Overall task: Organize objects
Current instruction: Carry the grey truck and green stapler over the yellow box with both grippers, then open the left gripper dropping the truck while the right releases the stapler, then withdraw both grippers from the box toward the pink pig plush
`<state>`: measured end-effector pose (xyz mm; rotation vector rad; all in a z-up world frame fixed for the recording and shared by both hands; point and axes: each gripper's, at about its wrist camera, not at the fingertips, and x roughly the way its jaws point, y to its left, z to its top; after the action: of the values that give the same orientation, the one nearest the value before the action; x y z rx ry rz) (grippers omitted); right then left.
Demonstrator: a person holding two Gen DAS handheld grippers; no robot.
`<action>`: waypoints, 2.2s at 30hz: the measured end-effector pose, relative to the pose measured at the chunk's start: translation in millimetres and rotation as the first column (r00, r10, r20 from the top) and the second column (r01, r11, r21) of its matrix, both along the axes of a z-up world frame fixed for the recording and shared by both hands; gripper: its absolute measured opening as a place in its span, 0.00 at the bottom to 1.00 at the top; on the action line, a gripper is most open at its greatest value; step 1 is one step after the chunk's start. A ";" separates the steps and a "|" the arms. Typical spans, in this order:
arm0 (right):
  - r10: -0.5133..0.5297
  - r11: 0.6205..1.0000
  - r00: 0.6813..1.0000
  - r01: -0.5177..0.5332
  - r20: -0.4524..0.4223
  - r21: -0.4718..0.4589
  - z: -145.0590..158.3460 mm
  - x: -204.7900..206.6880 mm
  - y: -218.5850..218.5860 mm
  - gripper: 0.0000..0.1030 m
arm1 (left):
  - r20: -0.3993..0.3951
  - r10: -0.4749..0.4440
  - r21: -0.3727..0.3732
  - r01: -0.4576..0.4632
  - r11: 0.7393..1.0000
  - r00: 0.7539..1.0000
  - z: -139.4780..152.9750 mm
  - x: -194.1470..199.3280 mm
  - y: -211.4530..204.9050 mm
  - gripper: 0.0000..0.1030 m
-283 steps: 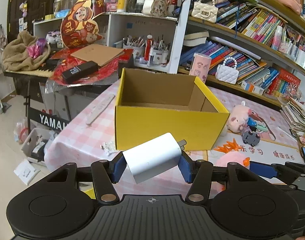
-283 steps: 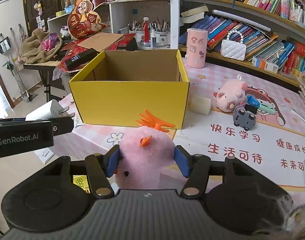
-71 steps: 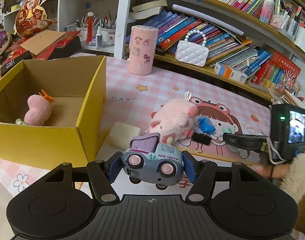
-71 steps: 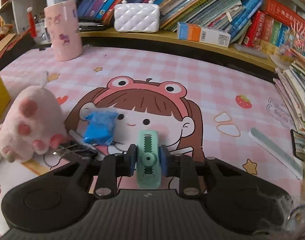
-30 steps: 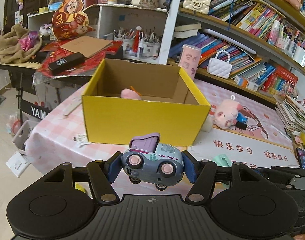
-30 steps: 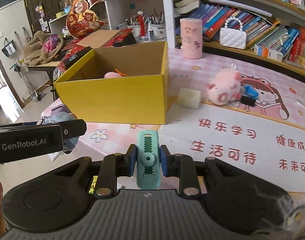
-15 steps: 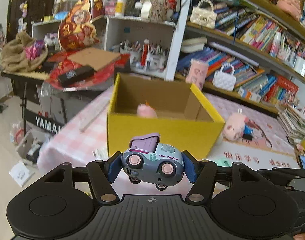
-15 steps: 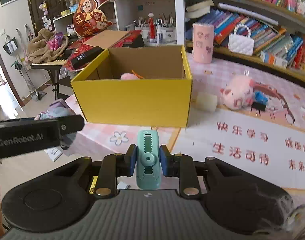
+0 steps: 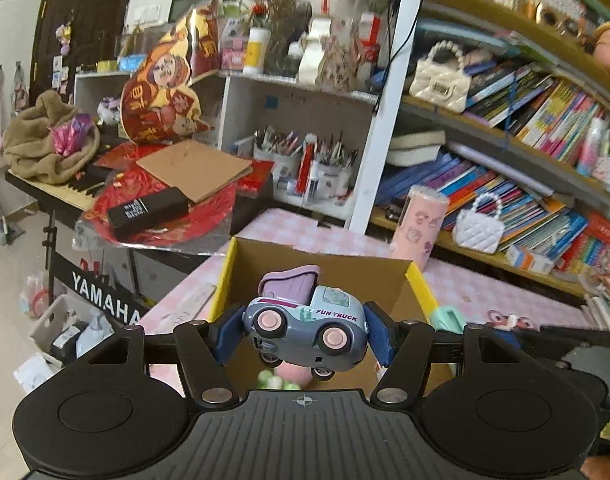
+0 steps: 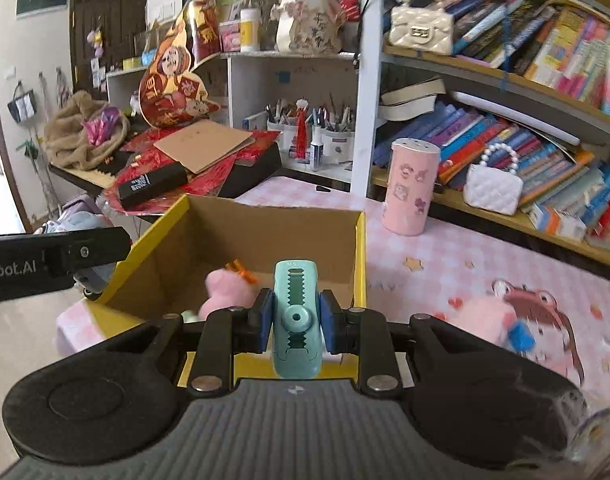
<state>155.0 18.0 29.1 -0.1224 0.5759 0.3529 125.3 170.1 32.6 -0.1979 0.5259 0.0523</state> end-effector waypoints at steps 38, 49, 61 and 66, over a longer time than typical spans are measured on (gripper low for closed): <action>0.121 0.975 0.992 -0.113 0.027 -0.190 -6.4 48.2 0.0 0.47 | 0.018 0.018 0.023 -0.018 1.000 1.000 7.5 20.7 -23.3 0.85; -0.130 0.990 0.988 0.134 0.084 -0.038 -2.7 -41.3 -43.9 0.57 | 0.024 0.009 0.074 -0.011 0.997 1.000 0.7 -50.2 -29.8 0.98; -0.263 0.963 0.963 0.266 0.061 -0.047 -34.3 -108.6 -48.8 0.66 | -0.044 -0.017 0.080 0.021 0.997 0.999 -27.5 -90.6 -33.1 0.98; -0.300 0.951 0.953 0.301 0.033 -0.071 -45.4 -124.3 -50.8 0.67 | -0.082 -0.047 0.077 0.053 0.996 0.996 -37.8 -100.3 -37.8 0.98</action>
<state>30.7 -32.8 -16.4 -0.1089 0.5764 0.0331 25.1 132.4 -5.2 -0.1051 0.6075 0.0322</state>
